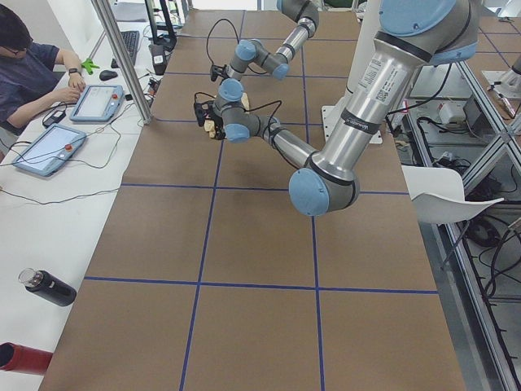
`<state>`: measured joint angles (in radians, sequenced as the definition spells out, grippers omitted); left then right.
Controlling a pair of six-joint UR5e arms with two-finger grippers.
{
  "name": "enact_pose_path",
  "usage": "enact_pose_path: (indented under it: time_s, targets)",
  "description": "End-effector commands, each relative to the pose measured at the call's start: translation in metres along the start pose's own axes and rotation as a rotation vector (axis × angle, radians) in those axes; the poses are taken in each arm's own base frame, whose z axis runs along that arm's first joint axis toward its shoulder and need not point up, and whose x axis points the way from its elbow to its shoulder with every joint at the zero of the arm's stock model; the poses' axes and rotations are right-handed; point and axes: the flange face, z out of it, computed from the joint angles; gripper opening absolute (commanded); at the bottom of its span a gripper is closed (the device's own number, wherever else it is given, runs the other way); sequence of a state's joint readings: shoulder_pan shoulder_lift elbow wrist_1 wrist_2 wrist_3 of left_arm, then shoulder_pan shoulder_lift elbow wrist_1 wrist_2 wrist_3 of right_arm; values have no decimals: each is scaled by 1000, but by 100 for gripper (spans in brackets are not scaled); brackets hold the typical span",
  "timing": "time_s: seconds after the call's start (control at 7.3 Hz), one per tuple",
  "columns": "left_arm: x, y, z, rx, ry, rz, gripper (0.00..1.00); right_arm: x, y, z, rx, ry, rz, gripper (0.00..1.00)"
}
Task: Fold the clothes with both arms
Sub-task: 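Press the right gripper down on the folded shirt's top while the left hovers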
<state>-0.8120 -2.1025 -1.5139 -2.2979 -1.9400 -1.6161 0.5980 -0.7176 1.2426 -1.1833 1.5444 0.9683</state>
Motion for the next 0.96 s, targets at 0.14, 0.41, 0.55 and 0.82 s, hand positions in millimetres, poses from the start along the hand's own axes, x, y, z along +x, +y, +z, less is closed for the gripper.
enact_pose_path:
  time_s: [0.14,0.41,0.55,0.82]
  targets:
    - [-9,-4,8,1,-21,12,99,-8,18,10,-69,-21,-1,100]
    - [-9,-4,8,1,-21,12,99,-7,18,14,-91,-25,2,100]
    - [-12,-5,12,0,-28,10,99,-6,9,18,-89,-13,9,100]
    - [-16,-6,15,0,-35,6,99,-15,-38,29,-81,31,21,100]
